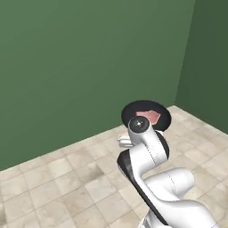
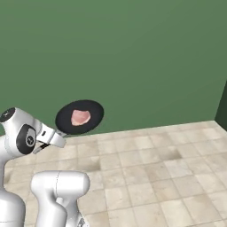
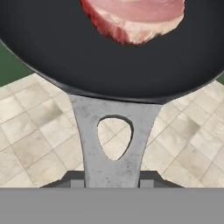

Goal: Pick up the pan with the steak in it and place it on the dining table. Then place the steak on the plate.

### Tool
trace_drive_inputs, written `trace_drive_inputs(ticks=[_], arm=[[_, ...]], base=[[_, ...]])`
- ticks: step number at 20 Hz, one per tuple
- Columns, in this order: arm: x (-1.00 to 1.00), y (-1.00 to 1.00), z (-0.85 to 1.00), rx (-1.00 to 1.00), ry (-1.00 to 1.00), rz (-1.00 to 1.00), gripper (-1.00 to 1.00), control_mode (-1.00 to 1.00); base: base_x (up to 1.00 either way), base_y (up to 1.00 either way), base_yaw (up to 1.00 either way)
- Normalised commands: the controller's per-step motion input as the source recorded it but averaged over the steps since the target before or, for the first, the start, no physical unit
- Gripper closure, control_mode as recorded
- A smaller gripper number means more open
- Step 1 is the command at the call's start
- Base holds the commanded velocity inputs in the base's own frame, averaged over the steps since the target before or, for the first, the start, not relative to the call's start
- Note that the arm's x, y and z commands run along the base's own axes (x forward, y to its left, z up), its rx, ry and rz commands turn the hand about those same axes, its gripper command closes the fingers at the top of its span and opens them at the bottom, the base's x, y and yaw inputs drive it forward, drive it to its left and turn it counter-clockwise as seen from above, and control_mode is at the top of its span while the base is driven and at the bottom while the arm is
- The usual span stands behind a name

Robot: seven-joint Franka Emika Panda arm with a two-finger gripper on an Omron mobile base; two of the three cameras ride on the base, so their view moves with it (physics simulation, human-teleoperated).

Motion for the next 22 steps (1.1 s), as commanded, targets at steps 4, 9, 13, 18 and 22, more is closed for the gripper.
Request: trace_drive_inputs(ticks=[4,9,13,18,22], arm=[[0.00,0.00,0.00,0.00,0.00,0.00,1.00,1.00],[0.00,0.00,0.00,0.00,0.00,0.00,1.00,1.00],[0.00,0.00,0.00,0.00,0.00,0.00,1.00,1.00],[0.00,0.00,0.00,0.00,0.00,0.00,1.00,1.00],[0.00,0.00,0.00,0.00,0.00,0.00,1.00,1.00]], base=[[0.34,0.00,0.36],[0.01,0.00,0.45],[0.00,0.00,0.46],[0.00,0.00,0.46],[0.00,0.00,0.46]])
